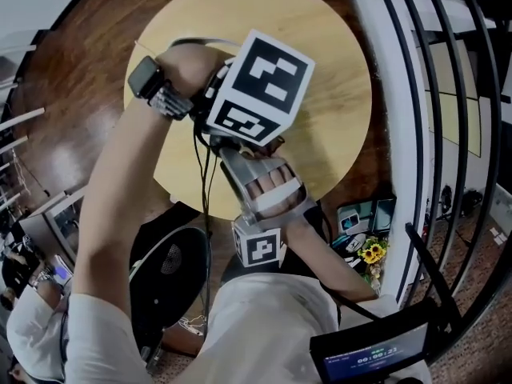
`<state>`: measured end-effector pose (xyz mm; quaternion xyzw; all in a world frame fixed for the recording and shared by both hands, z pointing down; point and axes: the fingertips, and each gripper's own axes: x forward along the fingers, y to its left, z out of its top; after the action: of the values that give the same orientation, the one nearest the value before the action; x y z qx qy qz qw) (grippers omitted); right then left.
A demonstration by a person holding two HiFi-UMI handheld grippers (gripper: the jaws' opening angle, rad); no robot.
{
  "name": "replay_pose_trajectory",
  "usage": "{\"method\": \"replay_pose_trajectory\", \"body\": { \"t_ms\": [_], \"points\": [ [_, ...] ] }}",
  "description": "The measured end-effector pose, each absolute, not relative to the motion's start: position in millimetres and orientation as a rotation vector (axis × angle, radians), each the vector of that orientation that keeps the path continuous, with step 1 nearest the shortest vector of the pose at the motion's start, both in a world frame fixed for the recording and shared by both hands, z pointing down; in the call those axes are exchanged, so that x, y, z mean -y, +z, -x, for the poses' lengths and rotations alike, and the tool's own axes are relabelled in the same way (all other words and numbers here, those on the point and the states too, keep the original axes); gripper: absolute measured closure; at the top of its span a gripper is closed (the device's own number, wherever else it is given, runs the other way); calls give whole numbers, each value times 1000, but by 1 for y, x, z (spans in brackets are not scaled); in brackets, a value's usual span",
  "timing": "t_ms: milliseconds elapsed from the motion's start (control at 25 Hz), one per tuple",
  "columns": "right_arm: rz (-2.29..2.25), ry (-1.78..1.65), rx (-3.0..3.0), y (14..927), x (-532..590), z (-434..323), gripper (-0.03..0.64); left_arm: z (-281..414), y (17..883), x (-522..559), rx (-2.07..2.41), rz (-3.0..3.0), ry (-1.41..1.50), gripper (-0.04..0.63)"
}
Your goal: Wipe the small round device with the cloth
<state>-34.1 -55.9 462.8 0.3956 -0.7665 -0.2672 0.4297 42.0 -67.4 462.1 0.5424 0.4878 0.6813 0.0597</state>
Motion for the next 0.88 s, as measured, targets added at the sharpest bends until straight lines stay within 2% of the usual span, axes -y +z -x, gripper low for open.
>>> {"method": "replay_pose_trajectory", "body": {
  "t_ms": [240, 400, 480, 560, 680, 760, 880],
  "points": [
    [-941, -666, 1907, 477, 50, 22, 327, -41, 436, 80, -1272, -1917, 1984, 528],
    [-969, -550, 1996, 477, 51, 8, 327, -34, 417, 103, -803, -2369, 1746, 528],
    [-1011, -410, 2119, 469, 57, 1, 327, -24, 411, 117, -448, -2545, 1470, 528],
    [-1019, -252, 2283, 458, 64, -1, 327, -12, 395, 123, -209, -2564, 966, 528],
    [-908, -143, 2436, 450, 68, 4, 325, 17, 386, 138, 65, -2280, 221, 529],
    [-817, -192, 2424, 455, 69, 7, 322, 35, 404, 143, 198, -2063, -21, 529],
    [-700, -256, 2348, 472, 72, 6, 321, 35, 433, 128, 192, -1855, -169, 529]
  ]
}}
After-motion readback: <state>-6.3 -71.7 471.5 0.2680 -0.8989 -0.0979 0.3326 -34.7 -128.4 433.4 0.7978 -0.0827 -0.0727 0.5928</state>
